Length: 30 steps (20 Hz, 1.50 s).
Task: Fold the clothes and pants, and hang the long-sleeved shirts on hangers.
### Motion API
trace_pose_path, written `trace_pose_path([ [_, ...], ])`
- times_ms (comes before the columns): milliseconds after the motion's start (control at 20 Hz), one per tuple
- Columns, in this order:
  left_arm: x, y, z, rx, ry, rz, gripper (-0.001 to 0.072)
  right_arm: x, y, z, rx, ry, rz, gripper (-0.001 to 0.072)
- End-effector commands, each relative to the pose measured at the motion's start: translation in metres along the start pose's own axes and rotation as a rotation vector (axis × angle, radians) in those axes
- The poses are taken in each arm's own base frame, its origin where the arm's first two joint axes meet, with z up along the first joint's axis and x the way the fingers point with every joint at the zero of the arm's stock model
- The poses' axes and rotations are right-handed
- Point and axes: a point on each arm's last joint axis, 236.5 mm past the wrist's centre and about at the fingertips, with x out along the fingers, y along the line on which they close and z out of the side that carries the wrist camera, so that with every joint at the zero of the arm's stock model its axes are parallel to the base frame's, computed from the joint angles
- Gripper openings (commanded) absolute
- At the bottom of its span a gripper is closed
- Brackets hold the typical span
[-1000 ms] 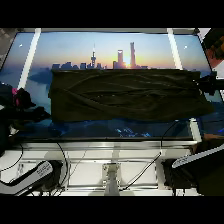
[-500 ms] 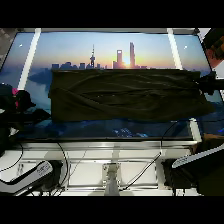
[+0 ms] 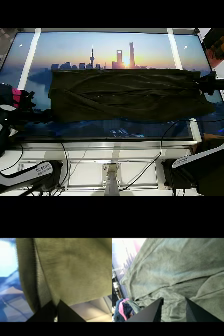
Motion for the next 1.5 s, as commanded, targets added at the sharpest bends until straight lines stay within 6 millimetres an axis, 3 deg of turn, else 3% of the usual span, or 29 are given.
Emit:
trace_pose_path([
  [0, 0.003, -0.014, -0.007, -0.005, 0.039, -0.031, 0.0007, 0.0, 0.0, 0.0, 0.0, -0.001, 0.0, 0.031],
  [50, -0.001, -0.02, -0.011, -0.003, 0.055, -0.046, 0.0007, 0.0, 0.0, 0.0, 0.0, -0.002, 0.0, 0.023],
  [100, -0.009, -0.026, -0.015, 0.02, 0.073, -0.051, 0.0007, -0.001, 0.0, 0.0, 0.001, -0.002, 0.0, 0.0051],
  [150, -0.017, -0.029, -0.02, 0.05, 0.085, -0.039, 0.0007, -0.002, -0.001, 0.0, 0.003, 0.001, 0.001, 0.0026],
  [250, -0.037, -0.012, -0.026, 0.123, 0.093, 0.093, 0.0007, -0.008, -0.01, -0.003, 0.01, 0.007, -0.023, 0.0026],
  [400, -0.061, 0.018, -0.033, 0.165, 0.106, 0.276, 0.0007, -0.038, -0.066, -0.014, 0.056, 0.025, -0.179, 0.0026],
  [500, -0.062, 0.021, -0.034, 0.163, 0.111, 0.289, 0.0007, -0.064, -0.103, -0.023, 0.103, 0.027, -0.27, 0.0027],
  [550, -0.061, 0.02, -0.034, 0.162, 0.111, 0.286, 0.0007, -0.078, -0.116, -0.025, 0.131, 0.009, -0.285, 0.004],
  [600, -0.061, 0.02, -0.034, 0.16, 0.111, 0.283, 0.0007, -0.089, -0.123, -0.027, 0.169, -0.006, -0.279, 0.0122],
  [650, -0.061, 0.02, -0.034, 0.161, 0.11, 0.283, 0.0007, -0.1, -0.131, -0.029, 0.215, -0.025, -0.278, 0.0286],
  [700, -0.061, 0.02, -0.034, 0.16, 0.111, 0.283, 0.0007, -0.108, -0.137, -0.033, 0.253, -0.032, -0.273, 0.0343],
  [950, -0.061, 0.02, -0.034, 0.16, 0.11, 0.283, 0.0007, -0.131, -0.15, -0.068, 0.46, 0.035, -0.278, 0.0348],
  [1050, -0.061, 0.02, -0.034, 0.16, 0.11, 0.283, 0.0008, -0.131, -0.151, -0.072, 0.493, 0.05, -0.289, 0.0467],
  [1200, -0.061, 0.02, -0.034, 0.16, 0.11, 0.283, 0.0008, -0.127, -0.153, -0.084, 0.53, 0.106, -0.339, 0.0521],
  [1450, -0.061, 0.02, -0.034, 0.16, 0.111, 0.283, 0.0008, -0.117, -0.155, -0.078, 0.526, 0.104, -0.361, 0.0517],
])
